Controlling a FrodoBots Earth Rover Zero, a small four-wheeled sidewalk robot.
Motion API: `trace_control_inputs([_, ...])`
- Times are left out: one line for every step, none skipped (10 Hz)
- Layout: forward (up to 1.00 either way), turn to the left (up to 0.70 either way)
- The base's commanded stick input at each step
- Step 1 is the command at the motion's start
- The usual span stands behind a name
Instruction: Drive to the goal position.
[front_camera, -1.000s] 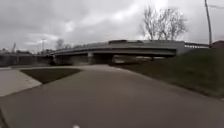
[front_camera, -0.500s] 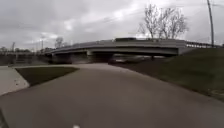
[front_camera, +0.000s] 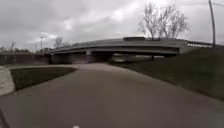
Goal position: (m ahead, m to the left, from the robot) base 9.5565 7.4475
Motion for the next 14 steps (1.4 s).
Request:
trace_control_inputs([1.00,0.00])
trace_control_inputs([1.00,0.00])
trace_control_inputs([1.00,0.00])
trace_control_inputs([1.00,0.00])
trace_control_inputs([1.00,0.00])
trace_control_inputs([1.00,0.00])
trace_control_inputs([1.00,0.00])
trace_control_inputs([1.00,0.00])
trace_control_inputs([1.00,0.00])
trace_control_inputs([1.00,0.00])
trace_control_inputs([1.00,0.00])
trace_control_inputs([1.00,0.00])
trace_control_inputs([1.00,0.02])
trace_control_inputs([1.00,0.16])
